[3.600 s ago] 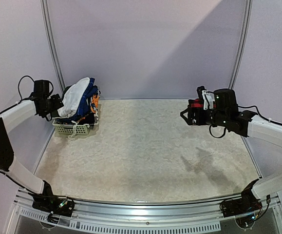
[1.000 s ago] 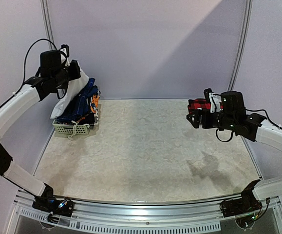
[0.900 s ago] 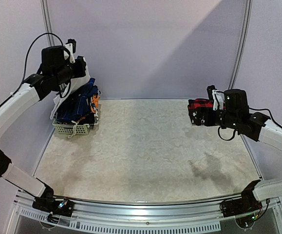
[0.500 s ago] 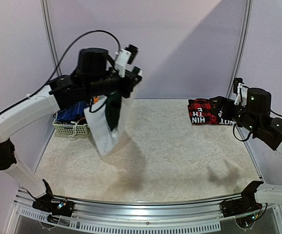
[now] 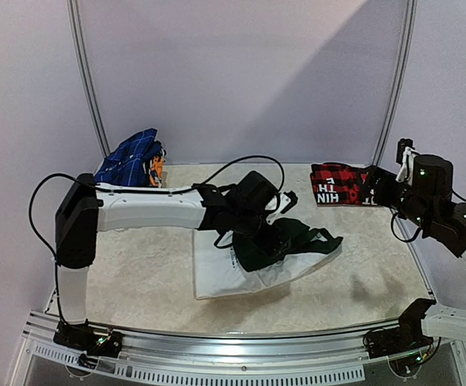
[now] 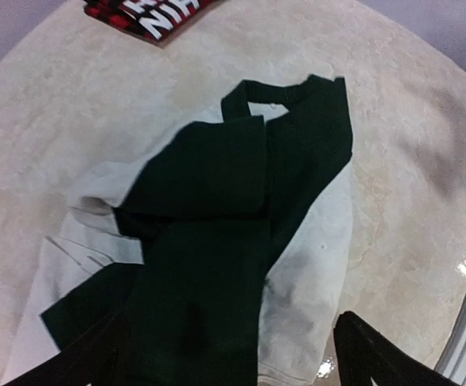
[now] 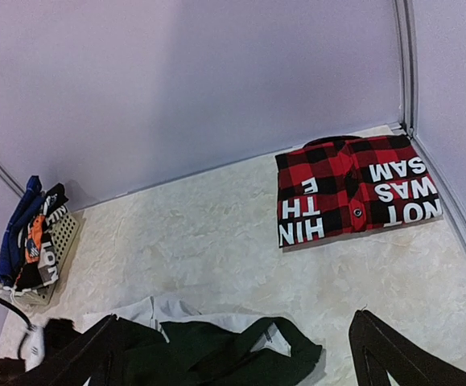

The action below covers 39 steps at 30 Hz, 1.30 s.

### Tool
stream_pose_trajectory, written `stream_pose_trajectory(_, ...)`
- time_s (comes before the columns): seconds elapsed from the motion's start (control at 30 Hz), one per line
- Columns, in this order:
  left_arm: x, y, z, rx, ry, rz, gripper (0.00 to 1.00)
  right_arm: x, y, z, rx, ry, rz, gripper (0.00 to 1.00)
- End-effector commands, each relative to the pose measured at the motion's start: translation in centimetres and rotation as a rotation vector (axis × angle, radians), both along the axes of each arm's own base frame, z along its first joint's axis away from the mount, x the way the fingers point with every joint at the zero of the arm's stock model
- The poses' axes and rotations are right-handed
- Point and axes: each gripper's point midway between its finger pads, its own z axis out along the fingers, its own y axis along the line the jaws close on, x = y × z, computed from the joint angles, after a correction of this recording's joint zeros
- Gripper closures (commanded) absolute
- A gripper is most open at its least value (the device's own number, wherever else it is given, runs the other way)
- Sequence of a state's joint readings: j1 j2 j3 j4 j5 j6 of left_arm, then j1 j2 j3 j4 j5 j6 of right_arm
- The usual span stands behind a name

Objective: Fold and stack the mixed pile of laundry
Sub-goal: Place the crumpled T-shirt at the center of the board, then pick up the crumpled T-shirt from the center of the board.

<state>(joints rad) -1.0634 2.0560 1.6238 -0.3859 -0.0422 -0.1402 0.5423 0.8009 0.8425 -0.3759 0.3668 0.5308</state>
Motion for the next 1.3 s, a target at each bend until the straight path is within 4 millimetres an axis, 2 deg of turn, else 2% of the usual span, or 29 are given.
stream_pose_trajectory(0.0,2.4,2.9,3.3,0.014,-0.094,0.126,0.14,0.6,2.3,-2.4,-0.025,0.076,0.098,0.01)
stream_pose_trajectory(0.17,3.0,4.2,0.0,0.113,-0.077,0.147,0.26,1.7,4.4,-6.7,-0.076,0.215,0.166,0.02)
stream_pose_trajectory(0.23,3.0,4.6,-1.1,0.155,-0.072,0.147,0.26,1.9,5.1,-8.4,-0.083,0.268,0.192,0.03)
stream_pose_trajectory(0.37,3.9,7.5,-2.7,0.227,-0.066,0.251,0.24,1.9,7.1,-11.5,-0.088,0.364,0.287,0.06)
stream_pose_trajectory(0.53,4.5,10.4,-4.5,0.195,0.03,0.383,0.26,1.7,9.7,-13.8,-0.066,0.435,0.411,0.1)
stream_pose_trajectory(0.7,4.4,11.6,-6.2,0.157,0.115,0.435,0.29,1.6,11.8,-14.8,-0.046,0.46,0.506,0.11)
stream_pose_trajectory(0.8,4.6,12.7,-5.8,0.151,0.103,0.482,0.29,0.0,14.8,-14.5,-0.104,0.427,0.647,0.11)
stream_pose_trajectory(0.93,4.7,15.5,-4.1,0.099,0.083,0.55,0.23,-2.2,19.7,-14.2,-0.201,0.39,0.81,0.09)
stream_pose_trajectory(1.1,4.0,20.0,-3.3,0.108,0.057,0.628,0.15,-3.1,24.2,-16.7,-0.322,0.422,0.891,0.1)
stream_pose_trajectory(1.27,3.1,23.0,-3.5,0.115,0.052,0.678,0.13,-3.5,27.7,-19.3,-0.453,0.452,0.915,0.1)
